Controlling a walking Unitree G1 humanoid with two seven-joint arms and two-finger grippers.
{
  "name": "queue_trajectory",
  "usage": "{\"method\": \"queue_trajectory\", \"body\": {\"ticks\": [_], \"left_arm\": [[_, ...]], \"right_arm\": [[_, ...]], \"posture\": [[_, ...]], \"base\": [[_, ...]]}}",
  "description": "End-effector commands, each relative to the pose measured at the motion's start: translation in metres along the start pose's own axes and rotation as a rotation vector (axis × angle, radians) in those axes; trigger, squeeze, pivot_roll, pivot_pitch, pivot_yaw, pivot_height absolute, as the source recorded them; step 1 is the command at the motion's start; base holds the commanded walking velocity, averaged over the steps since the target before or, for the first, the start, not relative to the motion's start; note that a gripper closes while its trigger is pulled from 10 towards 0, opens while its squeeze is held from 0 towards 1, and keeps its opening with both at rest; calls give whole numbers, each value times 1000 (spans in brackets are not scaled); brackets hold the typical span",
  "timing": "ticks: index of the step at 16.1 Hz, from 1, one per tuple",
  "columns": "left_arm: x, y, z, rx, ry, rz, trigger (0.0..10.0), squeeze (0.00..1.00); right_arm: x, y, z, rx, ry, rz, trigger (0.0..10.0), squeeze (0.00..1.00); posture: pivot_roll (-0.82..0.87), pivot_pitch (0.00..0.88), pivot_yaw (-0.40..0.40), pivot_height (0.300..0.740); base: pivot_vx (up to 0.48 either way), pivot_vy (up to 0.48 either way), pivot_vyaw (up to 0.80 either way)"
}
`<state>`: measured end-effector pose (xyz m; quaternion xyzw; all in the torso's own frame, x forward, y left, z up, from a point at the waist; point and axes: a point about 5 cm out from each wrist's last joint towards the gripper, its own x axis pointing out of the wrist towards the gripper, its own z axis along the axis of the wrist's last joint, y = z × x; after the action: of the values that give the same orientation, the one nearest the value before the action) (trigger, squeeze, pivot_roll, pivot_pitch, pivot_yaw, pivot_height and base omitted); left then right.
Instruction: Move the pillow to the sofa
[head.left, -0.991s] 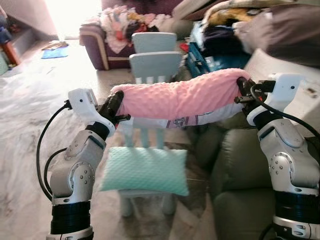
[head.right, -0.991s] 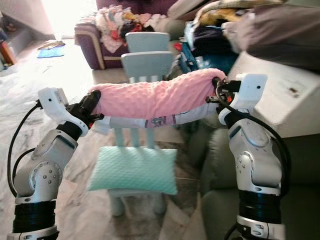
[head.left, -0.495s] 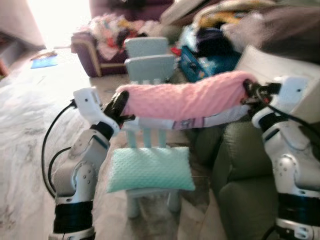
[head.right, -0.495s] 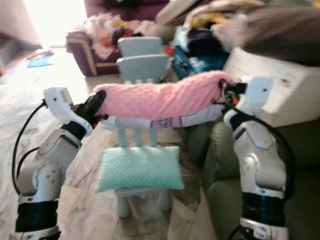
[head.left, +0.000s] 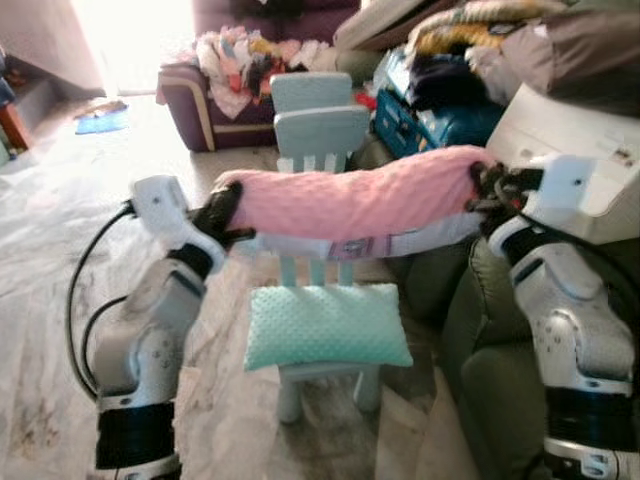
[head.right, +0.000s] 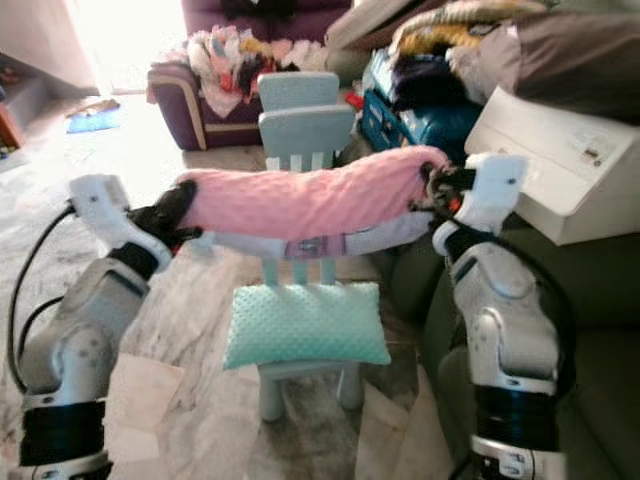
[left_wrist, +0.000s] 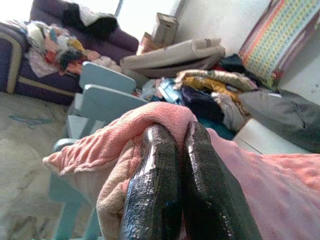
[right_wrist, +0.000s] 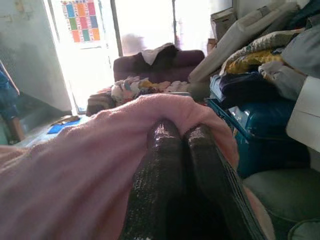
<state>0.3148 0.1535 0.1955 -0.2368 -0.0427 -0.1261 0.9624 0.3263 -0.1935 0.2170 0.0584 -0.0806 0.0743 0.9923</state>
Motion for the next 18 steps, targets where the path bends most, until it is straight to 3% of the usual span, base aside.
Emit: {"method": "queue_trajectory", "body": {"ticks": [1, 18], "left_arm": [[1, -9, 5, 4, -21, -34, 0, 0], [4, -8, -7, -36, 34, -46, 0, 0]], "right_arm": [[1, -2, 10, -9, -33, -3, 0, 0], [1, -2, 12, -12, -25, -4, 0, 0]], "posture": [[-84, 21, 23, 740], [-104, 7, 29, 740]], "base": [[0, 0, 0], [0, 0, -800]]}}
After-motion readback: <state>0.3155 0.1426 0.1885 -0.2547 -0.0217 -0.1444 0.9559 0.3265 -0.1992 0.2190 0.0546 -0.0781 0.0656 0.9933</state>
